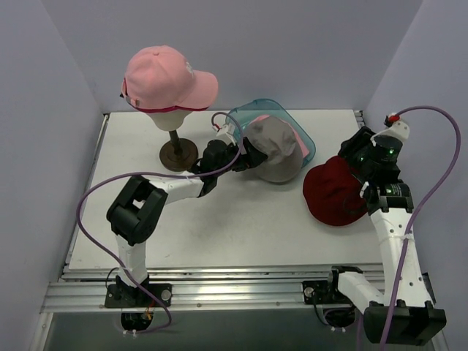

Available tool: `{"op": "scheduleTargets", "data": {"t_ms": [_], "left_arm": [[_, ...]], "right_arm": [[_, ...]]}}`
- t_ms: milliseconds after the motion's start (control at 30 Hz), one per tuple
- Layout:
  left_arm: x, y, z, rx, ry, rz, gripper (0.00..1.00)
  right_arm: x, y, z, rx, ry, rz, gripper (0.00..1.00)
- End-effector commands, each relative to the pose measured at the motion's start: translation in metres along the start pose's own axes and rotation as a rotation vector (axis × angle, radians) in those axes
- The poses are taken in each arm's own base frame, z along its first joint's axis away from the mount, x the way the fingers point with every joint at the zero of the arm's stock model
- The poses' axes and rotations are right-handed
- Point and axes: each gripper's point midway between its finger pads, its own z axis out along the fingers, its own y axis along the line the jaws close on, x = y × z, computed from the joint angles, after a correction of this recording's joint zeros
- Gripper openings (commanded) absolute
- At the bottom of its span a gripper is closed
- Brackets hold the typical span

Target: Stack the hats

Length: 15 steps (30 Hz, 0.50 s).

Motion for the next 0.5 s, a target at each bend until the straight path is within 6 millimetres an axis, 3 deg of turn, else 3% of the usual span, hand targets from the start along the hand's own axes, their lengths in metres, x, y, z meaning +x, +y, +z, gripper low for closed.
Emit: {"op": "scheduleTargets", "data": {"t_ms": [0, 33, 100, 133, 167, 200, 333, 467], "left_arm": [[-0.031, -0.031, -0.013, 0.068, -0.079, 0.044, 0.94], [-0.033, -0.030, -0.014, 0.064, -0.083, 0.044, 0.94], [-0.034, -0.029, -0.014, 0.065, -0.088, 0.042, 0.94], [-0.033, -0.028, -0.014, 0.064, -0.087, 0.041, 0.94], [-0.033, -0.028, -0.013, 0.066, -0.087, 0.038, 0.94], [-0.031, -0.028, -0.012, 0.068, -0.083, 0.037, 0.94], [-0.028, -0.024, -0.013, 0.063, -0.082, 0.034, 0.94], [-0.025, -0.020, -0.014, 0.052, -0.076, 0.038, 0.94]], "right_arm": [[-0.047, 0.045, -0.013, -0.149, -0.090, -0.036, 0.44], [-0.056, 0.055, -0.016, -0.173, -0.110, -0.043, 0.44], [-0.047, 0.083, -0.010, -0.223, -0.079, -0.093, 0.44], [-0.055, 0.089, -0.010, -0.197, -0.108, -0.105, 0.44], [-0.045, 0.098, -0.001, -0.194, -0.081, -0.139, 0.44], [-0.034, 0.117, -0.002, -0.236, -0.058, -0.169, 0.44], [-0.009, 0.155, 0.010, -0.281, -0.027, -0.251, 0.41], [0.025, 0.178, 0.029, -0.320, 0.035, -0.335, 0.38]]}}
